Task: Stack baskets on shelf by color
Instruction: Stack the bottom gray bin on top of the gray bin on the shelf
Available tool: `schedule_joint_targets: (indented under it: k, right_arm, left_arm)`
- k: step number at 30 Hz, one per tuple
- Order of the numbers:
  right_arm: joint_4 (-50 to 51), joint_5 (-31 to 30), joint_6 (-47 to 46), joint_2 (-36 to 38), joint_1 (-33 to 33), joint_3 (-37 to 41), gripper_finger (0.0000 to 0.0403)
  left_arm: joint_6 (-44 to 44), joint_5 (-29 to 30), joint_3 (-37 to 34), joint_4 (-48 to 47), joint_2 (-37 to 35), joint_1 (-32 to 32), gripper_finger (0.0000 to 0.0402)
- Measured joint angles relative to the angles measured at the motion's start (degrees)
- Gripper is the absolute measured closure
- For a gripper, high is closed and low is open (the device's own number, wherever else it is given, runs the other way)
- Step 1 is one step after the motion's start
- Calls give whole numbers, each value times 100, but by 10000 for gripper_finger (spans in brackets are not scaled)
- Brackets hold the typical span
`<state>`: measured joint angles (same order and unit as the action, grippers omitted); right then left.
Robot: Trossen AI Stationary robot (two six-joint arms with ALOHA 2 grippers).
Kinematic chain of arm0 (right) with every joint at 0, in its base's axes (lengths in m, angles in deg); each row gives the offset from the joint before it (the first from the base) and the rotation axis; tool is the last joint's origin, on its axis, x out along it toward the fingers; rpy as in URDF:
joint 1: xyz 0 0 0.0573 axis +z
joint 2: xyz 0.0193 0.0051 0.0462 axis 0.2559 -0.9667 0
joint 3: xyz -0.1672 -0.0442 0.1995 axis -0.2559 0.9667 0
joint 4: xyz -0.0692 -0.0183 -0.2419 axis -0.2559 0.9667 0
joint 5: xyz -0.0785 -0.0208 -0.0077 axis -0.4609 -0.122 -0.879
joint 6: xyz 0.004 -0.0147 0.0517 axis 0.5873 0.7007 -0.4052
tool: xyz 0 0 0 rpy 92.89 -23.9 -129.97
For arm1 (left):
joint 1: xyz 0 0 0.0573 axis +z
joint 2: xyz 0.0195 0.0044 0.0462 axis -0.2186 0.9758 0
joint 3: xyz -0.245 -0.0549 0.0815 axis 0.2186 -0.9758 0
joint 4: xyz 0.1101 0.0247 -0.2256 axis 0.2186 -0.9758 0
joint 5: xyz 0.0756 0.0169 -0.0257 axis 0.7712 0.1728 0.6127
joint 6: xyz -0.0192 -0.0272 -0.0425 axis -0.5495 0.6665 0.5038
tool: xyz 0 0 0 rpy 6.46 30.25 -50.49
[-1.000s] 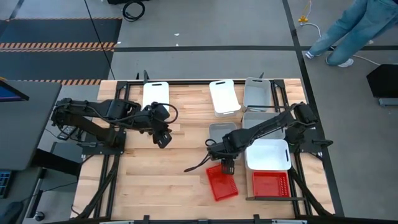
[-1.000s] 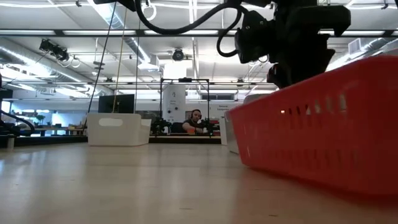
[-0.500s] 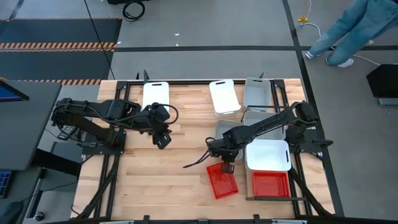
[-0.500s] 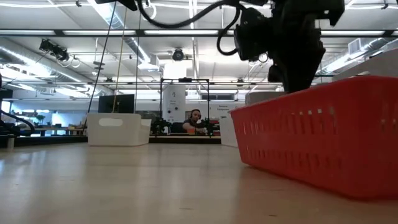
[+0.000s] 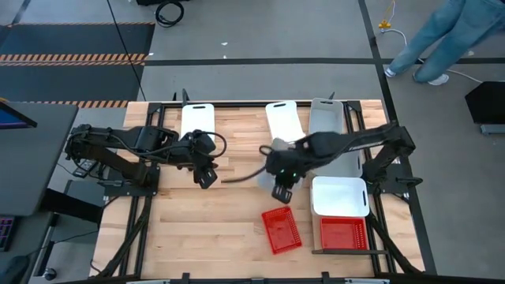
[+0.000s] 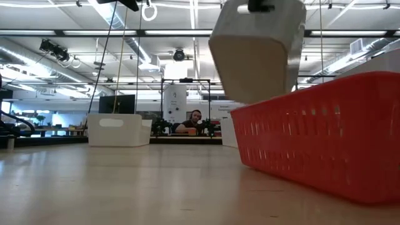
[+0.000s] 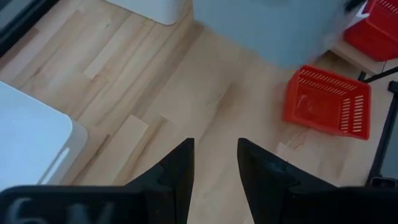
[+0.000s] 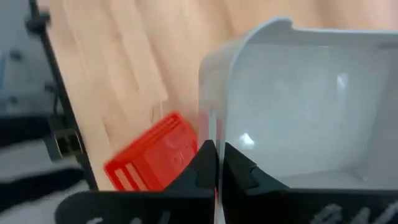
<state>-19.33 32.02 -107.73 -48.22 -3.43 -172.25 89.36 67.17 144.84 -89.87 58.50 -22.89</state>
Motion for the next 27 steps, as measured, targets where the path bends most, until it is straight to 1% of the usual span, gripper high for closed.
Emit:
schedule_joint_targets:
  k: [2, 5, 7, 8, 10, 13, 18, 23, 27]
  right_arm:
    - [471, -186, -508, 0, -45, -437, 398]
    - [1457, -216, -1406, 3, -145, -1019, 398]
    - [2122, -260, -1926, 3, -193, -1287, 398]
    - [2198, -284, -2097, 15, -219, -1326, 398]
    - [2051, -317, -2410, 147, -282, -1246, 398]
    - [2093, -321, -3048, 267, -448, -1109, 398]
    - [2089, -368, -3742, 334, -611, -730, 398]
    - [2104, -384, -4028, 365, -780, -444, 398]
    - [2109, -361, -4192, 368, -828, -245, 397]
  left_arm:
    - [-117, 13, 0, 5, 0, 2, 273]
    - [-288, 14, 0, 23, 0, 7, 273]
    - [-443, 16, 0, 47, 0, 11, 273]
    - [-538, 16, 1, 59, 0, 11, 273]
    - [-699, 48, 0, 106, 0, 13, 273]
    - [-867, 61, 1, 176, 1, 12, 273]
    - [-924, 62, 2, 312, 0, -3, 273]
    - [-947, 60, 2, 382, 0, -124, 273]
    - [-1155, 57, 2, 380, 0, -288, 273]
